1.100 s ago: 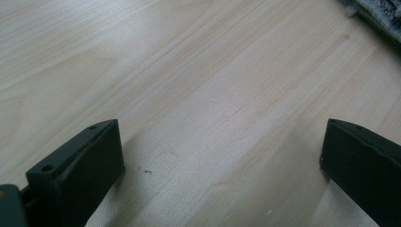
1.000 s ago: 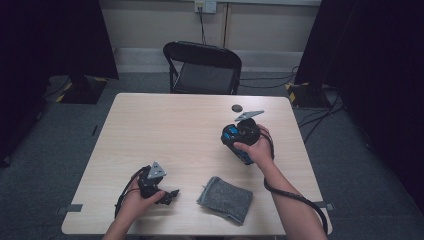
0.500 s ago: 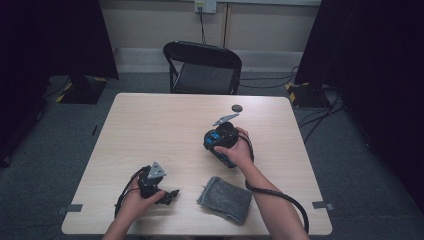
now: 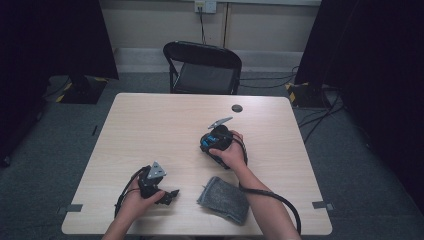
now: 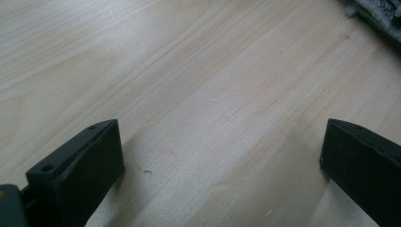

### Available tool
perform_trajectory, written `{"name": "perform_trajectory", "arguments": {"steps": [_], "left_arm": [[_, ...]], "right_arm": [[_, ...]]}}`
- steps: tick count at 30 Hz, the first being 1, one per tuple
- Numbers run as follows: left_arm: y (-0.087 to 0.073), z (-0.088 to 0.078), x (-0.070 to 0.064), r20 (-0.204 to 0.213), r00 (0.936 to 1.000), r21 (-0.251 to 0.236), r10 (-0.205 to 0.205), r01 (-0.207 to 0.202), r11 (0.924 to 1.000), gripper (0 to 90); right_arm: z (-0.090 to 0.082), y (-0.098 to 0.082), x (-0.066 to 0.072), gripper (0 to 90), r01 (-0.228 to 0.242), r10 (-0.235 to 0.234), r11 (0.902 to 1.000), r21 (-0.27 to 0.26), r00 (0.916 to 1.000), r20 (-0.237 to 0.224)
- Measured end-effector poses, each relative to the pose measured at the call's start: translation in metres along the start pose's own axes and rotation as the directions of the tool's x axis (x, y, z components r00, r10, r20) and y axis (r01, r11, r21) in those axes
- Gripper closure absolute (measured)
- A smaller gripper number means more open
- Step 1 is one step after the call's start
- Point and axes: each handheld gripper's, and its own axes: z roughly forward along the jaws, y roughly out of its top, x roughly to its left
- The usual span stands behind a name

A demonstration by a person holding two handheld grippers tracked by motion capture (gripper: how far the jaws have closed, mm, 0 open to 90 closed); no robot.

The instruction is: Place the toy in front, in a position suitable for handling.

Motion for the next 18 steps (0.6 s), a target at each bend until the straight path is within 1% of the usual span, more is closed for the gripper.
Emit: {"name": "perform_trajectory", "arguments": {"steps": [4, 15, 17, 18], "left_arm": [[0.0, 0.0, 0.0, 0.0, 1.0, 0.0, 0.001, -0.001, 1.0, 0.0], [0.0, 0.0, 0.0, 0.0, 1.0, 0.0, 0.0, 0.0, 1.0, 0.0], [0.0, 0.0, 0.0, 0.0, 1.0, 0.0, 0.0, 0.0, 1.0, 0.0], [0.0, 0.0, 0.0, 0.0, 1.0, 0.0, 0.0, 0.0, 1.0, 0.0]], "right_arm": [[0.0033, -0.001, 0.0015, 25.3, 0.017, -0.017, 0.9998, 0.007, 0.9999, 0.0], [0.0086, -0.0022, 0.0028, 24.9, 0.016, -0.016, 0.9998, 0.015, 0.9998, 0.011], [0.0092, -0.0025, 0.0032, 24.6, 0.034, -0.034, 0.9993, 0.017, 0.9994, 0.009], [0.009, -0.0026, 0.0032, 24.0, 0.034, -0.034, 0.9993, 0.012, 0.9994, 0.004]]}}
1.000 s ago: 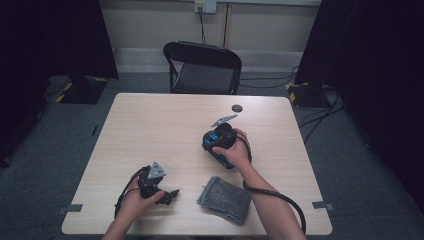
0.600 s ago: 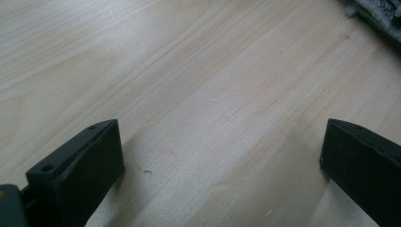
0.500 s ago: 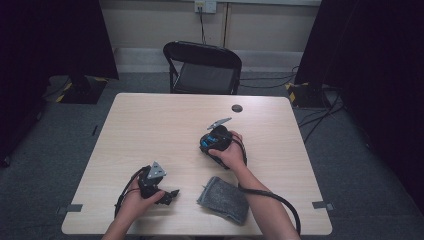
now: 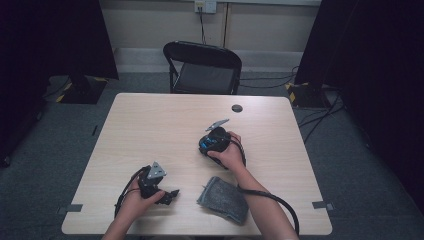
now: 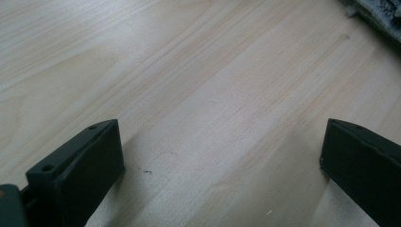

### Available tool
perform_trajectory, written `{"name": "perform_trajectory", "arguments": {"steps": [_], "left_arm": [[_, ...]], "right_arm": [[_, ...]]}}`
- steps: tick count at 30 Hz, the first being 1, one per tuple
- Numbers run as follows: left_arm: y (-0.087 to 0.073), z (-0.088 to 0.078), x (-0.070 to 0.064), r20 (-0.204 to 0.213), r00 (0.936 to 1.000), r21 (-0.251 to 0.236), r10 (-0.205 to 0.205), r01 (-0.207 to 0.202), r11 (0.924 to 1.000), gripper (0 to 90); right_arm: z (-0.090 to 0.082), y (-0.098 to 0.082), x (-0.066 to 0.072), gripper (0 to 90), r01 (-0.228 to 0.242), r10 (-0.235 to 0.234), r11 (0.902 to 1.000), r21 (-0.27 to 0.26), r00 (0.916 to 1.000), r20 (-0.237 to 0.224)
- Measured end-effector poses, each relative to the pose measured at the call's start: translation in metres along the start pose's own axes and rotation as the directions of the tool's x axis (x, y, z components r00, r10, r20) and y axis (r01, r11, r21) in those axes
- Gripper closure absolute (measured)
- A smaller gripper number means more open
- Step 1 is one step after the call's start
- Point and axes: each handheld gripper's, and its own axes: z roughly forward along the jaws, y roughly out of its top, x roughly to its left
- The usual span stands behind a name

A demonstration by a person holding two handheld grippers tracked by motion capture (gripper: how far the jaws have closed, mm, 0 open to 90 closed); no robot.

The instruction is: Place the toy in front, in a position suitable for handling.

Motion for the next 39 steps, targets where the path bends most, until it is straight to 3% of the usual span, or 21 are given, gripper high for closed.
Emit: {"name": "perform_trajectory", "arguments": {"steps": [4, 12, 14, 19, 26, 31, 39], "left_arm": [[0.0, 0.0, 0.0, 0.0, 1.0, 0.0, 0.0, 0.0, 1.0, 0.0], [0.0, 0.0, 0.0, 0.0, 1.0, 0.001, 0.0, 0.0, 1.0, 0.0], [0.0, 0.0, 0.0, 0.0, 1.0, 0.0, -0.001, 0.001, 1.0, 0.0], [0.0, 0.0, 0.0, 0.0, 1.0, 0.0, -0.001, 0.001, 1.0, 0.0], [0.0, 0.0, 0.0, 0.0, 1.0, 0.0, 0.0, 0.0, 1.0, 0.0], [0.0, 0.0, 0.0, 0.0, 1.0, 0.0, 0.0, 0.0, 1.0, 0.0], [0.0, 0.0, 0.0, 0.0, 1.0, 0.0, 0.0, 0.0, 1.0, 0.0]], "right_arm": [[-0.003, 0.001, -0.003, 22.3, -0.027, 0.026, 0.9995, -0.016, 0.9992, -0.031], [-0.018, -0.003, -0.005, 18.4, -0.002, 0.0, 0.9989, -0.046, 0.9993, -0.038], [-0.024, -0.007, -0.008, 16.8, 0.013, -0.015, 0.9986, -0.052, 0.9992, -0.036], [-0.048, -0.024, -0.015, 16.1, -0.003, 0.0, 0.9968, -0.08, 0.9994, -0.036], [-0.074, -0.049, -0.008, 16.5, 0.035, -0.039, 0.9942, -0.102, 0.9983, -0.043], [-0.077, -0.067, -0.002, 16.4, 0.077, -0.079, 0.9942, -0.074, 0.9967, -0.017], [-0.069, -0.08, -0.006, 17.6, 0.052, -0.054, 0.9954, -0.081, 0.9983, -0.022]]}}
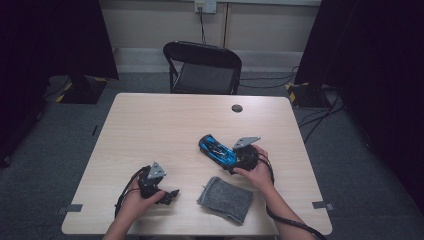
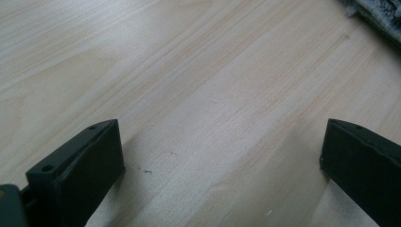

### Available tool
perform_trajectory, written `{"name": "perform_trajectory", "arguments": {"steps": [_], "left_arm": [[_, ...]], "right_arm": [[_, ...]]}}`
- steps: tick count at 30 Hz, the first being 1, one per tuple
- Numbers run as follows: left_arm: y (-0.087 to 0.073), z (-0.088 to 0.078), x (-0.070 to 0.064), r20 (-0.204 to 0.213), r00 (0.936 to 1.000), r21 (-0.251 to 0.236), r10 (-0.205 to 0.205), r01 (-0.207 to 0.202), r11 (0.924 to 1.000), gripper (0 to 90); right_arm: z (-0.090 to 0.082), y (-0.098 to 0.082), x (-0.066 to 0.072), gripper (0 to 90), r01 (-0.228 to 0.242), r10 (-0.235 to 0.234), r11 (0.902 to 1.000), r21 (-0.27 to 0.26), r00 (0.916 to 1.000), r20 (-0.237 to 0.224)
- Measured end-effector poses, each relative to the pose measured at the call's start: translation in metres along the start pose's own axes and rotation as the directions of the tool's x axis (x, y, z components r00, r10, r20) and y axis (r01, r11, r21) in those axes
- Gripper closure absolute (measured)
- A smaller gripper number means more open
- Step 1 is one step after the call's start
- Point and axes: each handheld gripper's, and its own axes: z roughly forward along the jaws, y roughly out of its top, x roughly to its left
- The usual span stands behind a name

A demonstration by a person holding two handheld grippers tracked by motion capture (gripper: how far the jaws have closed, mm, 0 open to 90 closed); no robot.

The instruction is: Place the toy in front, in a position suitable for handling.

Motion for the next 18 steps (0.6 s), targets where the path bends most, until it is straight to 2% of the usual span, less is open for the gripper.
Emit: {"name": "perform_trajectory", "arguments": {"steps": [5, 10, 18], "left_arm": [[0.0, 0.0, 0.0, 0.0, 1.0, 0.0, 0.0, 0.0, 1.0, 0.0], [0.0, 0.0, 0.0, 0.0, 1.0, 0.0, 0.0, 0.0, 1.0, 0.0], [0.0, 0.0, -0.001, -0.007, 1.0, -0.001, -0.007, 0.007, 1.0, 0.0]], "right_arm": [[0.006, -0.004, 0.002, 19.3, 0.0, 0.0, 1.0, 0.006, 0.9999, 0.01], [0.005, -0.008, 0.003, 23.4, -0.003, 0.004, 0.9998, -0.022, 0.9998, 0.02], [0.002, -0.011, 0.001, 24.3, 0.007, -0.007, 0.9994, -0.033, 0.9999, 0.007]]}}
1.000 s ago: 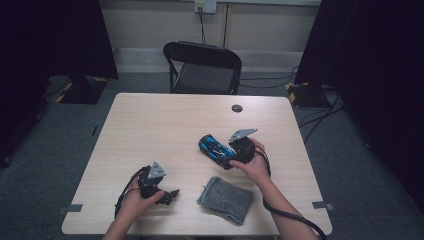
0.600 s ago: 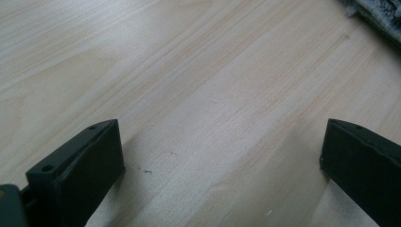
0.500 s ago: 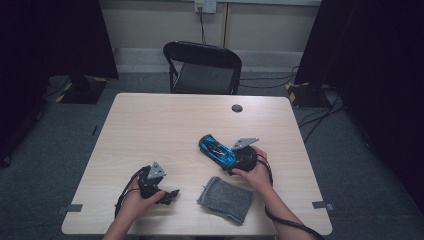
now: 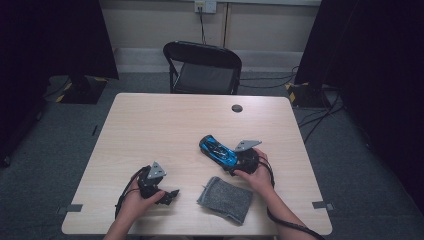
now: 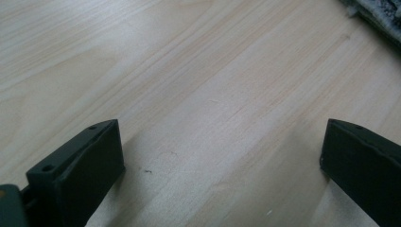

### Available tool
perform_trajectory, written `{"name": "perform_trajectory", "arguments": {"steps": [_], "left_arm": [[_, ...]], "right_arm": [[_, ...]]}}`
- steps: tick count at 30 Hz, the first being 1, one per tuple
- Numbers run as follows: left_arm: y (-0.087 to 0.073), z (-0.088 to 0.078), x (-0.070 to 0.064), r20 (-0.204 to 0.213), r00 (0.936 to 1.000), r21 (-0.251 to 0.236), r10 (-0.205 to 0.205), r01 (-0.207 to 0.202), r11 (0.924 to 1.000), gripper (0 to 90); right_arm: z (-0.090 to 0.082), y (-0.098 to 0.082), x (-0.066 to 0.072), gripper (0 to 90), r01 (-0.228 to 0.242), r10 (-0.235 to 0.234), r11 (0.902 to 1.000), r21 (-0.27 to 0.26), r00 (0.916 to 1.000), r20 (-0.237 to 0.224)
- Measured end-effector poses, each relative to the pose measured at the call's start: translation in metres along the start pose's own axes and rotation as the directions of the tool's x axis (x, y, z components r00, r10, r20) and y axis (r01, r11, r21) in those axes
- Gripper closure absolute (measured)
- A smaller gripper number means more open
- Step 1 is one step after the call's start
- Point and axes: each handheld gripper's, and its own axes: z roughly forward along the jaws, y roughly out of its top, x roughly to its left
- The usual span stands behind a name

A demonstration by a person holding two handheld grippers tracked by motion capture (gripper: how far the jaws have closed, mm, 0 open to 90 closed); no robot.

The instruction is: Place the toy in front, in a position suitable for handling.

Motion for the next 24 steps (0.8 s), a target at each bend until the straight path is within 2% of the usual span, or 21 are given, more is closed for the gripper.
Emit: {"name": "perform_trajectory", "arguments": {"steps": [7, 10, 11, 12, 13, 15, 17, 19, 21, 24], "left_arm": [[-0.001, -0.001, -0.001, -0.006, 1.0, -0.003, -0.008, 0.008, 1.0, 0.0], [-0.001, -0.001, -0.004, 0.006, 1.0, -0.006, 0.001, -0.001, 1.0, 0.5], [-0.001, -0.002, -0.006, 0.018, 0.9998, -0.018, 0.005, -0.004, 0.9998, 2.7], [0.001, -0.004, -0.009, 0.058, 0.9981, -0.051, 0.02, -0.017, 0.9985, 9.1], [0.003, -0.003, -0.011, 0.067, 0.9975, -0.054, 0.024, -0.02, 0.9984, 26.3], [0.007, -0.002, -0.017, 0.075, 0.9968, -0.053, 0.029, -0.025, 0.9983, 19.1], [0.013, -0.003, -0.024, 0.105, 0.9927, -0.068, 0.06, -0.053, 0.9963, 20.3], [0.021, -0.004, -0.032, 0.138, 0.9877, -0.09, 0.074, -0.062, 0.994, 20.3], [0.03, -0.005, -0.04, 0.154, 0.9825, -0.104, 0.104, -0.089, 0.9906, 20.4], [0.041, -0.006, -0.051, 0.193, 0.972, -0.118, 0.135, -0.113, 0.9865, 21.0]], "right_arm": [[-0.002, -0.002, 0.0, 24.3, -0.002, 0.002, 1.0, -0.002, 1.0, 0.002], [-0.001, -0.001, 0.0, 24.3, -0.002, 0.002, 1.0, 0.0, 1.0, 0.0], [-0.002, -0.001, 0.0, 24.4, -0.002, 0.002, 1.0, 0.0, 1.0, 0.0], [-0.002, -0.001, 0.0, 24.3, -0.002, 0.002, 1.0, 0.0, 1.0, 0.0], [-0.002, -0.001, 0.0, 24.3, -0.002, 0.002, 1.0, 0.0, 1.0, 0.0], [-0.001, -0.001, 0.0, 24.3, -0.001, 0.001, 1.0, 0.0, 1.0, 0.0], [-0.002, -0.001, 0.0, 24.3, -0.002, 0.002, 1.0, 0.0, 1.0, 0.001], [-0.001, -0.001, 0.0, 24.3, -0.001, 0.001, 1.0, 0.0, 1.0, 0.001], [-0.002, -0.001, 0.0, 24.3, -0.002, 0.002, 1.0, 0.0, 1.0, 0.001], [-0.001, -0.001, 0.0, 24.1, -0.003, 0.003, 1.0, 0.0, 1.0, 0.001]]}}
